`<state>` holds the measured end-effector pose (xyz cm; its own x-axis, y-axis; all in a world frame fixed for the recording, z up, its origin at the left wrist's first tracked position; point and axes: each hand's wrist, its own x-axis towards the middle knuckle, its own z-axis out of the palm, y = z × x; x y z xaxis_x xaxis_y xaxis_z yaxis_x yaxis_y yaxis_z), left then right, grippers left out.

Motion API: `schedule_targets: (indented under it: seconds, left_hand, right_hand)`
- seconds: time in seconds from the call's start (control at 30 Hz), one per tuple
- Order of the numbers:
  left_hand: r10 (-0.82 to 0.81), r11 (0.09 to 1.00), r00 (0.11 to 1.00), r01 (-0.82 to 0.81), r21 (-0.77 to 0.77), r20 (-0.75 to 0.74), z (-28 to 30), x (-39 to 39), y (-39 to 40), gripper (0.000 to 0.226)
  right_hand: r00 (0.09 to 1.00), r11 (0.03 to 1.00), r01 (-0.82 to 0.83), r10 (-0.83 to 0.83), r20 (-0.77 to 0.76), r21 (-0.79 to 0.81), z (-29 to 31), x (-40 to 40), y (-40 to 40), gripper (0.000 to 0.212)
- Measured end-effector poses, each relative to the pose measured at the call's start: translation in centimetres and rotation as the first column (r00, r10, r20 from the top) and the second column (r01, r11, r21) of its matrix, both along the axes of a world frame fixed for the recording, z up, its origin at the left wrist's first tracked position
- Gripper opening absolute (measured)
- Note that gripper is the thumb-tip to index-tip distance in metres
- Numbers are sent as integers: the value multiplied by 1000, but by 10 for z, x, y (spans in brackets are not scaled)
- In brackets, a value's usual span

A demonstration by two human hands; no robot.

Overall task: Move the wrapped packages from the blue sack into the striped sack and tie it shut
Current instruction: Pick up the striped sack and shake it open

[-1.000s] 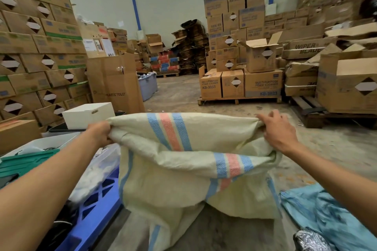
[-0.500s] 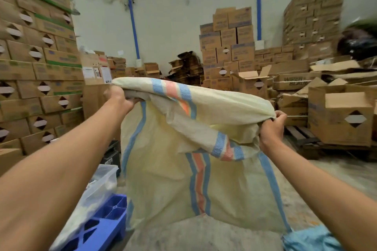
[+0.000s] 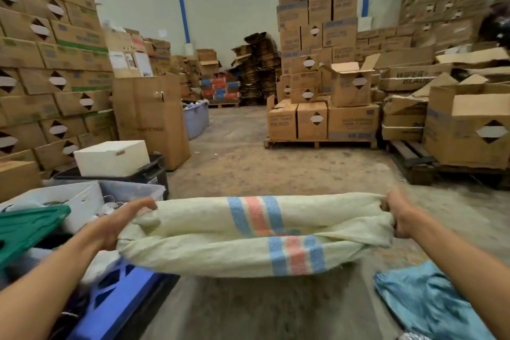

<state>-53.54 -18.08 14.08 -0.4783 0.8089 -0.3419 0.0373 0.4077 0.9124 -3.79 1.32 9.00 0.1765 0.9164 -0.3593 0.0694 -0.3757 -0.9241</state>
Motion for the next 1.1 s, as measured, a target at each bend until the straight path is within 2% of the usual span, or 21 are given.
schedule_targets:
  seconds: [0.13,0.17,0.23,0.27,0.33,0.37,0.43,0.5,0.53,0.6,0.67,0.7,0.73,0.77,0.83,0.87,0.93,0.97,1.0,1.03,1.1]
  left_hand:
    - [-28,994,986,11,106,165,-19,-18,-12,40]
    - [-66,987,969,28,161,238,-18,-20,-13,47]
    - [-202,962,944,141,235,259,-14,-18,-11,87]
    - [-241,951,952,192,243,189,-13,-17,-7,90]
    - [-181,958,982,162,235,61,-12,-15,8,63]
    - [-138,969,990,140,204,-23,-12,-13,14,53]
    - [-113,986,934,148,79,-338,-17,-16,25,43]
    - [-4,999,759,32,32,-651,-25,-17,31,38]
    - [107,994,701,-53,99,-705,-28,-15,32,34]
    - [261,965,631,-165,203,-730,-33,-10,35,20]
    - [319,946,668,-263,188,-672,-34,-4,37,9]
    - [362,932,768,-318,176,-528,-31,2,38,8]
    - [388,921,877,-360,148,-284,-28,8,38,7]
    - [375,925,926,-370,85,-46,-26,16,36,6]
    - [346,937,911,-349,-27,223,-27,21,32,12]
    - [331,943,907,-326,-63,263,-29,21,30,16]
    - [291,957,905,-276,-91,311,-36,16,22,17]
    - [273,962,907,-259,-86,319,-39,11,16,18]
    - [267,964,915,-253,-87,303,-40,8,9,19]
    - [242,970,934,-227,-87,264,-42,5,2,20]
    - [183,983,953,-170,-73,242,-42,-3,-13,25]
  right_hand:
    - [991,983,-133,130,-35,-124,4,-10,-12,24]
    - [987,977,-160,158,-30,-142,7,-11,-15,19]
    - [975,965,-220,213,-63,-144,9,-8,-20,16]
    - [970,961,-239,229,-81,-141,8,-6,-20,16]
    - [952,948,-300,290,-98,-106,9,-5,-20,6]
    - [941,940,-336,332,-65,-65,5,-5,-19,10]
    - [907,904,-419,421,4,88,0,-3,-14,30]
    - [832,798,-549,493,253,248,-4,-6,-17,63]
    - [761,727,-625,487,429,283,-4,-9,-21,75]
    - [632,629,-713,386,672,309,-12,-14,-22,77]
    - [548,612,-715,188,815,339,-31,-19,-17,60]
    - [490,636,-688,51,870,350,-42,-21,-16,51]
    - [444,688,-629,-66,894,363,-52,-24,-17,43]
    - [428,749,-552,-121,895,366,-62,-25,-20,38]
    - [488,855,-401,-105,866,329,-79,-24,-24,32]
    - [564,895,-324,-78,822,307,-87,-23,-24,31]
    - [849,977,-82,-35,527,197,-86,-22,-24,26]
    - [966,997,5,-24,256,78,-81,-21,-25,21]
    - [1000,998,28,-29,-3,-58,-74,-19,-27,20]
    - [985,986,40,-66,-161,-159,-65,-16,-32,24]
    - [940,962,53,-138,-312,-266,-48,-9,-37,28]
